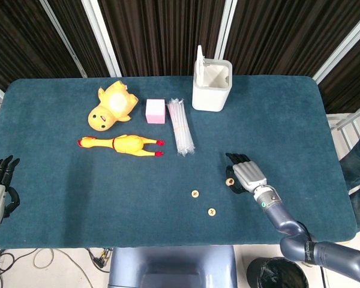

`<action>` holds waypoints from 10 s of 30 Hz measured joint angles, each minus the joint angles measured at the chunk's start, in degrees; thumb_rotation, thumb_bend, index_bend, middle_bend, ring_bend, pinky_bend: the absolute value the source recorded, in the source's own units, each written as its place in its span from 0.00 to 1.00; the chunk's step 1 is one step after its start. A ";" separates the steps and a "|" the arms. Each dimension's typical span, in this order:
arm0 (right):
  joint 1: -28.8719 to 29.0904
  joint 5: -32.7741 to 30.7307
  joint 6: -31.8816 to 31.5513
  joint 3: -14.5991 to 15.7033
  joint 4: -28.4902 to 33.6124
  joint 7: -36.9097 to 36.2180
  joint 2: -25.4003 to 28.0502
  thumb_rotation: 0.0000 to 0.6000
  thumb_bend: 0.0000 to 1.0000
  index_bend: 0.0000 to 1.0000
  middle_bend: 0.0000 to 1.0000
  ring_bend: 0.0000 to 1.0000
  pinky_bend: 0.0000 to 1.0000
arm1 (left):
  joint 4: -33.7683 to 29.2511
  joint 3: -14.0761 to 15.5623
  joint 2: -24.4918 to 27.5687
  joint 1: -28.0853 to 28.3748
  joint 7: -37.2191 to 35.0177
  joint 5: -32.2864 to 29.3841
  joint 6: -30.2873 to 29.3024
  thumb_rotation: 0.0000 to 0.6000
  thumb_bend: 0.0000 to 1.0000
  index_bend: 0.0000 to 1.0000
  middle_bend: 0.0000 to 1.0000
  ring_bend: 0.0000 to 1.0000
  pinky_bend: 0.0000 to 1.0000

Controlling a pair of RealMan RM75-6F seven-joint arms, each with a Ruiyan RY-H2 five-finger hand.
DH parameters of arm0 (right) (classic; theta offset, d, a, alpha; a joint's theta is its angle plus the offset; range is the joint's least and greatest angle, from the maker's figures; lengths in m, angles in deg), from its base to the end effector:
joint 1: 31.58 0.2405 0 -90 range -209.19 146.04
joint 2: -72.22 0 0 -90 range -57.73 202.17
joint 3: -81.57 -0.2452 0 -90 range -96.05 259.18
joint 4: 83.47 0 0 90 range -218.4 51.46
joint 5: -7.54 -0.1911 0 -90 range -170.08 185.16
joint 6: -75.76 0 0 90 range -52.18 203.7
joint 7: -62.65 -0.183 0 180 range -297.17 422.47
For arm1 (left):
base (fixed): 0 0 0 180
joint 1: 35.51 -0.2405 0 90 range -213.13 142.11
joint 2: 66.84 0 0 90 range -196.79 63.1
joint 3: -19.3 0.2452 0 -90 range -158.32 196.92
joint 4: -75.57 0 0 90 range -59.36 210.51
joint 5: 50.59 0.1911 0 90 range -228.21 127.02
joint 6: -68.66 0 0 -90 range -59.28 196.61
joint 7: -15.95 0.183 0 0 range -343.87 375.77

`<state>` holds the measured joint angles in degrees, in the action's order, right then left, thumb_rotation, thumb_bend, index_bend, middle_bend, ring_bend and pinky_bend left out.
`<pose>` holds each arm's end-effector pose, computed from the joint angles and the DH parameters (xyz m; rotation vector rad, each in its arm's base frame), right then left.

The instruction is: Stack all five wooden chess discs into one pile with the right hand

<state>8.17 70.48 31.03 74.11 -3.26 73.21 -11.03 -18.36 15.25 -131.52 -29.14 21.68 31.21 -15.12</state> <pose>-0.2009 -0.3668 -0.0045 1.8751 -1.1271 0.7296 -0.2935 0.2286 0.1704 -1.3636 -0.8760 -0.8449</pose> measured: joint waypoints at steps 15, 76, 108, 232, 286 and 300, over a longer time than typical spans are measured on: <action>0.38 -0.97 -0.04 0.30 0.09 0.48 -0.03 1.00 0.42 0.52 0.00 0.00 0.09 | 0.05 -0.03 -0.11 0.02 0.17 -0.05 -0.02 1.00 0.82 0.07 0.00 0.00 0.05; -1.57 3.85 -7.19 2.54 14.75 4.40 5.64 1.00 0.42 0.36 0.00 0.00 0.09 | 0.08 0.06 0.01 0.07 -0.33 0.13 0.11 1.00 0.82 0.07 0.00 0.00 0.05; 1.56 -3.31 -9.10 1.62 14.95 18.39 -4.73 1.00 0.42 0.35 0.00 0.00 0.09 | 0.22 0.13 0.10 0.21 -0.95 0.16 0.48 1.00 0.82 0.07 0.00 0.00 0.04; 2.28 -6.31 -2.86 1.33 4.68 6.10 1.23 1.00 0.42 0.51 0.00 0.00 0.09 | 0.02 0.10 0.11 0.12 -0.48 0.05 0.18 1.00 0.82 0.07 0.00 0.00 0.05; 2.04 -6.03 -2.41 1.49 4.44 5.64 1.65 1.00 0.42 0.41 0.00 0.00 0.09 | 0.08 0.07 0.05 0.12 -0.36 0.03 0.21 1.00 0.82 0.07 0.00 0.00 0.05; 0.32 -2.13 -6.31 2.08 10.85 5.76 4.94 1.00 0.42 0.35 0.00 0.00 0.09 | 0.09 0.07 0.08 0.13 -0.47 0.00 0.27 1.00 0.82 0.07 0.00 0.00 0.05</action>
<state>8.49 68.34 24.71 76.20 7.60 78.96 -6.09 -18.27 15.32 -131.44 -29.01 21.21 31.21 -14.85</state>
